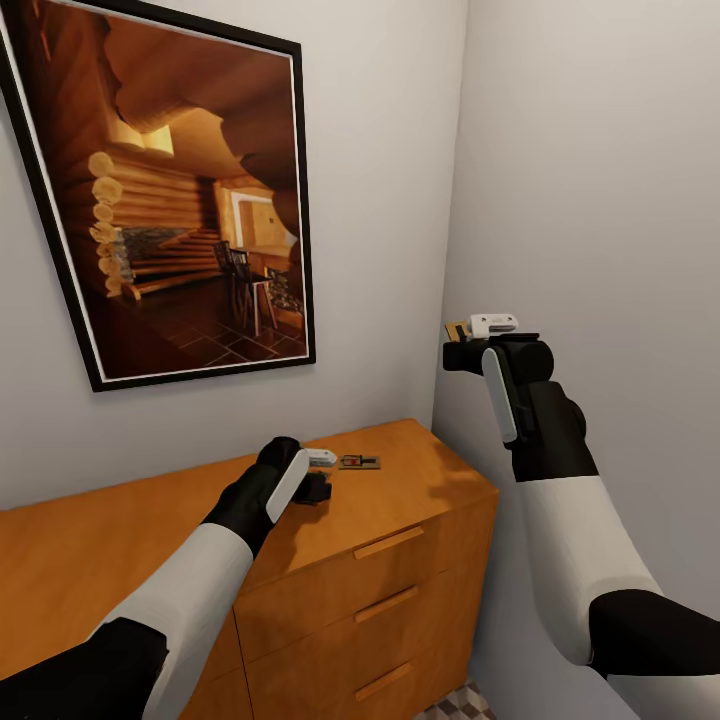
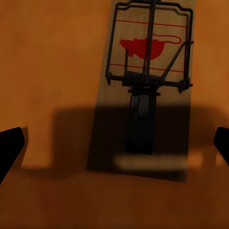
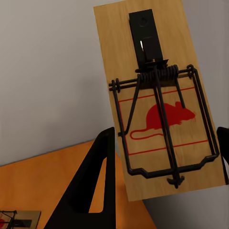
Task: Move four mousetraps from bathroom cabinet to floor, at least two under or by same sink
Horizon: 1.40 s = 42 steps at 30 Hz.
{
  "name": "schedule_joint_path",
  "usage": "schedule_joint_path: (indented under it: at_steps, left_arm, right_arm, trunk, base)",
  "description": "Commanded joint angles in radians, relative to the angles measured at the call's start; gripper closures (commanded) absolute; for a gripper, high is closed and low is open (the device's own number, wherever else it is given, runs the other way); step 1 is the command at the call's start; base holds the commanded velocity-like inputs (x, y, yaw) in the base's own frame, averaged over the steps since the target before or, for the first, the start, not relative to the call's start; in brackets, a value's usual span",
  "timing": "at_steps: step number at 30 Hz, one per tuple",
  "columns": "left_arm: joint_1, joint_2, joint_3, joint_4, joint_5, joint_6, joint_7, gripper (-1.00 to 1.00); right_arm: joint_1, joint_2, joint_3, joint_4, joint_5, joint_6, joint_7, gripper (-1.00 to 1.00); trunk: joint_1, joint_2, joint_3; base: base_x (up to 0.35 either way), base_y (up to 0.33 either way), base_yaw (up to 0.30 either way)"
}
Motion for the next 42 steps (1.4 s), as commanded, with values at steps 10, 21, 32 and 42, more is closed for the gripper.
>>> schedule_joint_path:
  at_steps: [10,21,32,42]
  left_arm:
    - [-0.001,0.000,-0.006,0.001,0.010,0.002,0.010,-1.00]
    - [-0.001,0.000,-0.015,0.001,0.010,0.002,0.009,-1.00]
    - [-0.001,0.000,-0.018,0.031,0.009,0.001,0.010,1.00]
    - [-0.001,0.000,-0.017,0.030,0.006,0.001,0.010,1.00]
  right_arm:
    - [-0.001,0.000,0.001,-0.001,-0.004,0.004,-0.005,1.00]
    - [-0.001,0.000,0.001,-0.001,-0.005,0.004,-0.005,1.00]
    - [-0.001,0.001,0.001,-0.001,-0.005,0.004,-0.005,1.00]
    - [-0.001,0.001,0.001,-0.001,-0.004,0.004,-0.005,1.00]
  trunk:
    - [0.000,-0.001,-0.001]
    - [0.000,-0.001,-0.001]
    - [0.000,-0.001,-0.001]
    - [0.000,-0.001,-0.001]
  base:
    - [0.000,0.000,0.000]
    - [0.000,0.000,0.000]
    - [0.000,0.000,0.000]
    - [0.000,0.000,0.000]
